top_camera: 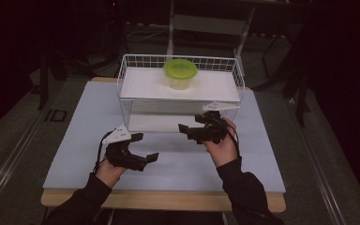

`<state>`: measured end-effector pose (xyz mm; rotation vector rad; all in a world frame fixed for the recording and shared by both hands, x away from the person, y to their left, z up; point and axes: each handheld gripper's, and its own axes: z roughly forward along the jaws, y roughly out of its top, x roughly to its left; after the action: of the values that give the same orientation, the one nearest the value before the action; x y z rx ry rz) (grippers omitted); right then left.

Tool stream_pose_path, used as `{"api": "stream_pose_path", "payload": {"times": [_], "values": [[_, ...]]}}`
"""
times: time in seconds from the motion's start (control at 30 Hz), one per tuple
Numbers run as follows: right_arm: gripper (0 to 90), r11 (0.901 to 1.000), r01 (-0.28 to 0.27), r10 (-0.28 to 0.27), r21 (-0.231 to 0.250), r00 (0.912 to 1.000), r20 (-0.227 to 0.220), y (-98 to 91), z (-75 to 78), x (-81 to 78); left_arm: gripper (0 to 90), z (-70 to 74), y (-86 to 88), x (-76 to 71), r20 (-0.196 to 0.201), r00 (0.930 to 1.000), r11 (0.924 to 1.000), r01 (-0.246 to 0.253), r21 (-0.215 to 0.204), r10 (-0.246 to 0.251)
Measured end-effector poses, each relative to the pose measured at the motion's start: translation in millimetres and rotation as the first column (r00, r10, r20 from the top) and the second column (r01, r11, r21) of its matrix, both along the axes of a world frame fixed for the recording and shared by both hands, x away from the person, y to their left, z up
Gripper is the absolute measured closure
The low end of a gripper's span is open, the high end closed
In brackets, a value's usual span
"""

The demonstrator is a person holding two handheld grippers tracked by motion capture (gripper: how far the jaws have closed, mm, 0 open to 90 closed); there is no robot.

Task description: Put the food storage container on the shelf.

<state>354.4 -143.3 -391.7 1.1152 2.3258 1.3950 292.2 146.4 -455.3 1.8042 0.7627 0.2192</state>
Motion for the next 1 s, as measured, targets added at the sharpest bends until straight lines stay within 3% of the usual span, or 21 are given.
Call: {"api": "stream_pose_path", "payload": {"times": [0.47,0.67,0.83,1.0], "values": [[19.1,0.9970,-0.022,0.025,-0.075,0.9990,0.038,-12.6,-42.2,-23.8,1.5,-12.0,-5.0,-4.9,0.002,0.9992,0.9991,0.041,0.009,-0.041],[19.1,0.9936,-0.034,0.038,-0.107,0.9986,0.036,-22.2,-59.5,-34.4,1.5,-17.4,-6.1,-4.6,-0.014,0.9986,0.9987,0.051,0.010,-0.051],[18.6,0.9942,-0.039,0.042,-0.100,0.9988,0.025,-34.4,-67.5,-40.7,1.5,-20.6,-6.0,-4.9,-0.017,0.9984,0.9985,0.054,0.012,-0.054],[18.6,0.9928,-0.041,0.044,-0.113,0.9987,0.025,-47.3,-76.1,-47.5,1.5,-23.8,-4.8,-5.2,-0.014,0.9967,0.9967,0.080,-0.015,-0.080]]}}
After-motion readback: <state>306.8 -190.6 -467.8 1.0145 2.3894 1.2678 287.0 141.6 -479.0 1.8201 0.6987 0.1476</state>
